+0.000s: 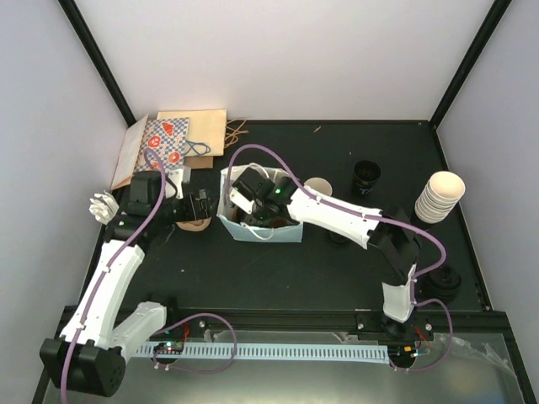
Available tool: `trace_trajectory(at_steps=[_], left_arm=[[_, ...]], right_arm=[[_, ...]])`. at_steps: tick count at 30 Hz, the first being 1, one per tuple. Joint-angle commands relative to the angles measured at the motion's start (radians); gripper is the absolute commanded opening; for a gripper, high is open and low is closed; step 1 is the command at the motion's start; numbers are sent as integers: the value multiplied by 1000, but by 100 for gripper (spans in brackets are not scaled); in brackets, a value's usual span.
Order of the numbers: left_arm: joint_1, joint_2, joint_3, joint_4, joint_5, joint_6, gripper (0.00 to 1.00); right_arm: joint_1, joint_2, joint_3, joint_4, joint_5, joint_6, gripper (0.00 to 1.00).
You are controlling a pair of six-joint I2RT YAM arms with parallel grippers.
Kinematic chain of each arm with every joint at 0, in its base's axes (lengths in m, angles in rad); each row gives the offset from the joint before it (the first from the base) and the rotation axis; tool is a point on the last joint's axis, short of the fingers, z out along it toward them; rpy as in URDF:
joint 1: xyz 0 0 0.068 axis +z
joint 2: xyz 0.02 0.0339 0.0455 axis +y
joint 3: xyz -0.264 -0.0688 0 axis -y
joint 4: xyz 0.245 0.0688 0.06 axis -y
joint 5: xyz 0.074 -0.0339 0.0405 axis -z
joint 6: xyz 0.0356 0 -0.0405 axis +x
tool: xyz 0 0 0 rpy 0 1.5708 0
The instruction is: Pack the takeout coffee
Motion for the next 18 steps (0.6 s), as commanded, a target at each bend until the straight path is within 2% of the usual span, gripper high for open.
trace_trajectory(at_steps=[1, 8, 18], left_arm=[[5, -64, -31, 7, 27, -14, 99], [5, -83, -67, 11, 101, -12, 99], [5, -119, -61, 23, 71, -19, 99]], right_arm=[[-56, 113, 25, -99, -90, -19, 30], [-105, 176, 95, -154, -172, -42, 31], [-104, 237, 97, -227, -159, -16, 31]])
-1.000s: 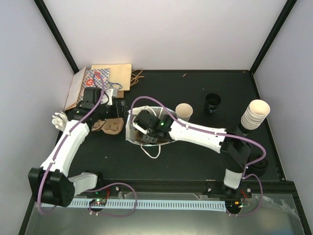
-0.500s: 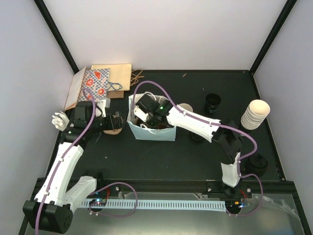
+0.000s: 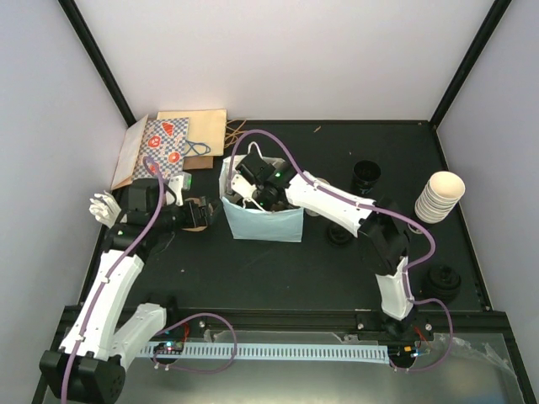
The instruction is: Pack the takeout coffee
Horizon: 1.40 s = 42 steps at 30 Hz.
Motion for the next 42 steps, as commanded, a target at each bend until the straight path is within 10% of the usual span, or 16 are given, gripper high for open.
trace_trajectory(at_steps=[1, 14, 42], left_arm=[[5, -30, 15, 15, 6, -9, 99], [5, -58, 20, -2, -19, 0, 99], [5, -115, 45, -19, -13, 12, 99]], right_arm=[[-2, 118, -78, -144, 19, 5, 31], [88, 25, -217, -9, 203, 60, 31], [28, 62, -179, -73, 3, 26, 31]])
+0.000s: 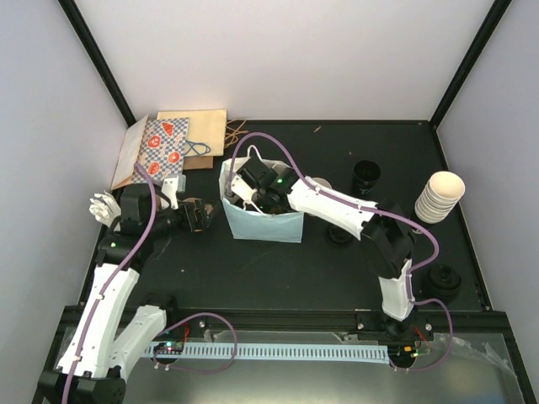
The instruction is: Pack the takeout coffee
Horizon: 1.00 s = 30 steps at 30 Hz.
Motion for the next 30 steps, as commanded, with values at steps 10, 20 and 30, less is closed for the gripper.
trace_trajectory(at_steps=[10, 20, 30], left_arm=[[1, 19, 116, -22, 91, 4, 99], [-137, 166, 319, -145, -50, 3, 89], [-140, 290, 406, -209, -203, 74, 66]], right_arm=[[12, 65, -93, -176, 10, 23, 32], [14, 57, -94, -167, 30, 27, 32], [14, 18, -97, -138, 36, 23, 34]])
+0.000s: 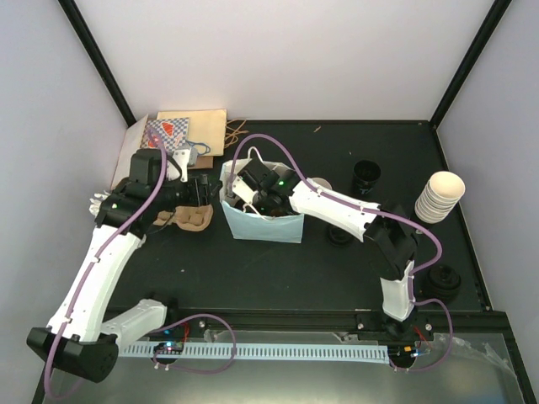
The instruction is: Pack the takeout coffee
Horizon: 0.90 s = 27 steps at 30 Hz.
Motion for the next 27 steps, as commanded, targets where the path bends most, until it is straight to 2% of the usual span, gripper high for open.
trace_trajectory(at_steps=[1, 5, 10, 17, 21, 25, 27], left_arm=[[-3, 49, 57, -52, -63, 47, 65], [-10, 92, 90, -55, -31, 66, 59], [-46, 161, 153, -115, -72, 86, 59], [-87, 243, 233, -223, -192, 96, 45], [-111, 282, 278, -273, -194, 88, 38], [-145, 315, 286, -269, -203, 80, 38], [-152, 323, 292, -276, -218, 77, 33]], right_arm=[[8, 45, -60, -159, 18, 11, 34], [8, 45, -59, -157, 22, 7, 34], [7, 48, -55, -156, 24, 2, 34], [8, 48, -48, -159, 26, 1, 34], [8, 49, -46, -162, 29, 1, 34], [8, 48, -52, -158, 31, 4, 34], [9, 45, -54, -157, 32, 5, 34]])
